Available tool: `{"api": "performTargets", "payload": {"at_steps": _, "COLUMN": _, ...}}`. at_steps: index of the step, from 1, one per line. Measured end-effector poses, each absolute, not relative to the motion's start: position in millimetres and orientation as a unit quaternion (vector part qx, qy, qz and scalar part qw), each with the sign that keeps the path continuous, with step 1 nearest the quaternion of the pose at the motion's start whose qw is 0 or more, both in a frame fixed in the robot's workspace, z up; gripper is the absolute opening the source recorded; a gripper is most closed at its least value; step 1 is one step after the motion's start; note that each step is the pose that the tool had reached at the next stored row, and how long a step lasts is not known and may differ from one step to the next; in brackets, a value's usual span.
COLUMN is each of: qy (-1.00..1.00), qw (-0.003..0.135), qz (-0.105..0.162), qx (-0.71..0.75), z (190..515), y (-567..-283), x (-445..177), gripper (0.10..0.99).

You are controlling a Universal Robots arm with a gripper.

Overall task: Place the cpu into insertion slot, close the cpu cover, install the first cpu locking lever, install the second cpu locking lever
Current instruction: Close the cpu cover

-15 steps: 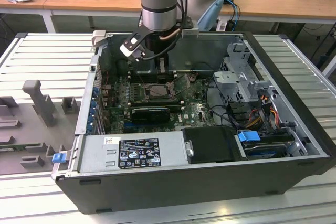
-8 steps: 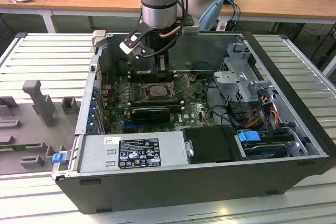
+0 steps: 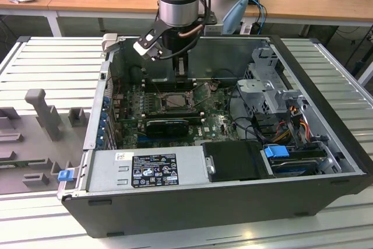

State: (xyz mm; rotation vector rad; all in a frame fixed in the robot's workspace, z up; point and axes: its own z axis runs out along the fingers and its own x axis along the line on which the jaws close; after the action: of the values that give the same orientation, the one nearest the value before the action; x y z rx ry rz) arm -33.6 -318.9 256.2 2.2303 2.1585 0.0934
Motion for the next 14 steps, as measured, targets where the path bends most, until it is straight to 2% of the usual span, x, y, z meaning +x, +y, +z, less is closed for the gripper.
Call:
{"api": "performTargets", "payload": {"at_steps": 3, "qy": 0.695, "qw": 0.014, "qz": 0.033, "qx": 0.718, "z": 256.1, "y": -319.7, "x": -29.8, "gripper": 0.106}}
{"api": "performTargets", "payload": {"at_steps": 14, "qy": 0.695, "qw": 0.014, "qz": 0.033, "qx": 0.718, "z": 260.8, "y": -319.7, "x": -23.0, "gripper": 0.106}}
